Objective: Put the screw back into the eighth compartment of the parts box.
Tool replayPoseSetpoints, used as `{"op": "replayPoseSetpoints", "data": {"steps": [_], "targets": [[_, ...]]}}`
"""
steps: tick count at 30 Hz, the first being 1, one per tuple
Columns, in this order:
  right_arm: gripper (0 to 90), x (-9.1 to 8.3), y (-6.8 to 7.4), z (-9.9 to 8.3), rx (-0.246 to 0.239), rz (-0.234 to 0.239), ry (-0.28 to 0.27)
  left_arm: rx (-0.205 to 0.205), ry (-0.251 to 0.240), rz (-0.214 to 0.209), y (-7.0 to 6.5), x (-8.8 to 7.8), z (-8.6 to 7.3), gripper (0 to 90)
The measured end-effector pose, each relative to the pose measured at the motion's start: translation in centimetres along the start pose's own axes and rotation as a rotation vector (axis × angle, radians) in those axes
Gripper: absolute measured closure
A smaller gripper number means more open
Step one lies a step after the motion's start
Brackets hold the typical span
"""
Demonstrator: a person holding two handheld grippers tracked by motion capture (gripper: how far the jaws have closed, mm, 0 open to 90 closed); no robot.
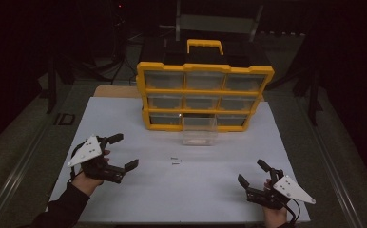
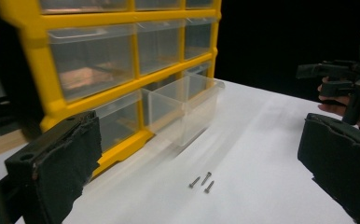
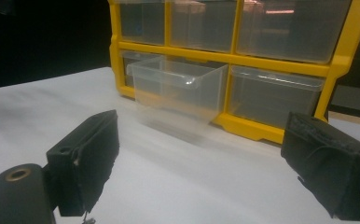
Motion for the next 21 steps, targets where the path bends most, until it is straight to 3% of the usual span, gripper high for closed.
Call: {"op": "replayPoseSetpoints", "data": {"steps": [15,21], "targets": [[11.5,0.1,0.1,-0.2,0.014,0.012,0.005,-0.010,0.106,-0.083,-0.2,5.9,0.3,0.0],[11.5,0.2,0.2,-0.3,0.016,0.021,0.009,-0.009,0.136,-0.095,0.1,8.2,0.4,0.0]]}}
Point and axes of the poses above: each handheld gripper's, and its own axes: x roughly forward along the jaws, z roughly out of its top, y roughly to its left, the point moved 10 cm from there along x, roughly forward along the jaws, and after that the axes turned 9 degrees about -y, right-handed, at the moved point
